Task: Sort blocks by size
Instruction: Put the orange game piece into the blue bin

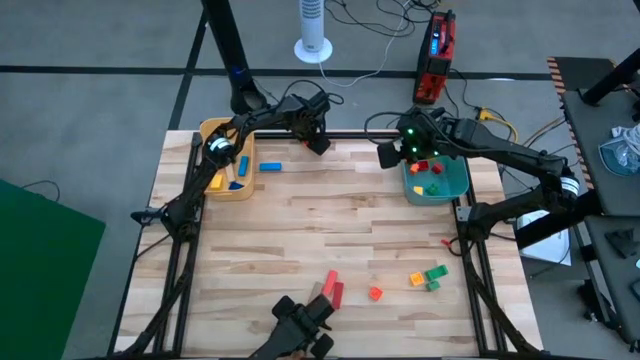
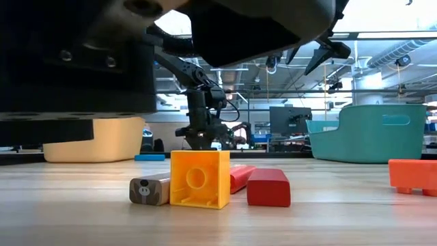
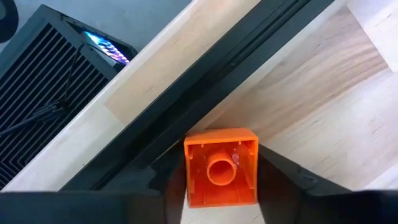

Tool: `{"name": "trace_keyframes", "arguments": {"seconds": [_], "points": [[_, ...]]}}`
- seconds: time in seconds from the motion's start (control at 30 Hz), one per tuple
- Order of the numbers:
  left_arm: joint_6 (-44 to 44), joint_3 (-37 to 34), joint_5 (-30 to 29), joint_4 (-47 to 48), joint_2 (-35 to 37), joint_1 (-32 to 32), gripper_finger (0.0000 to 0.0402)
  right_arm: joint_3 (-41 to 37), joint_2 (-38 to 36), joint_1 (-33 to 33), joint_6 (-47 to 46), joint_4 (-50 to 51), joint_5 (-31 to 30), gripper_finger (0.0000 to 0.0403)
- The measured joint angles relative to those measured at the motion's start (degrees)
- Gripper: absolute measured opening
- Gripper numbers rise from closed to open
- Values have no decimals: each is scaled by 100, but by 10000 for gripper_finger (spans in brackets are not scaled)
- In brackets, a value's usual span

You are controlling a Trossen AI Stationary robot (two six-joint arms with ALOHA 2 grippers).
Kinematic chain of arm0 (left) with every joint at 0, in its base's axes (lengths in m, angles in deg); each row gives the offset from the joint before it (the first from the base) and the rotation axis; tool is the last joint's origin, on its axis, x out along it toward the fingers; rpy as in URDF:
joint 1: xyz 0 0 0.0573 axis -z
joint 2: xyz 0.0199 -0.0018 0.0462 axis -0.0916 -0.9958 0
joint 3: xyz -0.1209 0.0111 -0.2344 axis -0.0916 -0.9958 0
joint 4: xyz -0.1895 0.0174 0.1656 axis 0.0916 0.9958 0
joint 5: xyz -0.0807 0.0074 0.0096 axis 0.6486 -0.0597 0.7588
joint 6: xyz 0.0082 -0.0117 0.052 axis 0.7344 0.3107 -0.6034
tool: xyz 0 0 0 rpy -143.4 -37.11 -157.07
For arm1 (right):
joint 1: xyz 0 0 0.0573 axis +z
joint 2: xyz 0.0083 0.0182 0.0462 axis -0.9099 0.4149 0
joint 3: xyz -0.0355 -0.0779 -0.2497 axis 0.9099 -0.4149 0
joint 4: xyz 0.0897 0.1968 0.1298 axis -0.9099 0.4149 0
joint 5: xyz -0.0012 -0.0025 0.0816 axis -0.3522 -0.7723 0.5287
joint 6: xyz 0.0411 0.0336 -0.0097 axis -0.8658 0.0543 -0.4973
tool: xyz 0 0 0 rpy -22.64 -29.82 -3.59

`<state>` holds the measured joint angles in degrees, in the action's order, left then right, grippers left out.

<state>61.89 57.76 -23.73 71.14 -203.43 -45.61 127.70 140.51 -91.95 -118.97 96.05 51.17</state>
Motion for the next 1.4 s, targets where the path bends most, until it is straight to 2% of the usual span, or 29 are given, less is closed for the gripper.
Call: {"name": "trace_keyframes", "arguments": {"seconds": [0.07,0.23,0.33,0.47,0.53,0.63,0.73,0.8,0.97,1.13,1.23,1.3,1.4], "points": [[4,0,7,2,4,-2,122,0,0,0,2,0,0,262],[-90,0,139,100,51,-4,121,0,0,86,134,-3,0,249],[-212,157,645,635,167,5,132,0,0,154,287,-18,0,243],[-443,716,1284,1297,614,50,140,0,0,193,422,-44,31,238],[-541,1030,1877,1485,873,60,135,19,-4,217,741,-101,44,237],[-540,1456,3158,1474,1306,36,129,81,-39,328,1695,-366,44,241],[-460,1227,4682,764,2049,-26,133,105,-120,461,2762,-858,44,245],[-247,1041,5304,422,2490,-32,137,162,-152,563,3410,-1376,38,246],[195,627,5320,62,3347,182,137,435,-192,861,4901,-2745,-2,236],[752,-78,5249,-1059,4018,718,137,583,-143,1239,6469,-4008,-8,226],[1064,-802,5126,-1589,4361,1028,137,650,-133,1387,6921,-4231,-3,224],[1422,-1401,4819,-2115,4676,1190,137,709,-140,1452,7000,-4267,-8,226],[2248,-2453,4535,-3712,5163,1305,137,767,-140,1536,7058,-4245,-22,231]]}}
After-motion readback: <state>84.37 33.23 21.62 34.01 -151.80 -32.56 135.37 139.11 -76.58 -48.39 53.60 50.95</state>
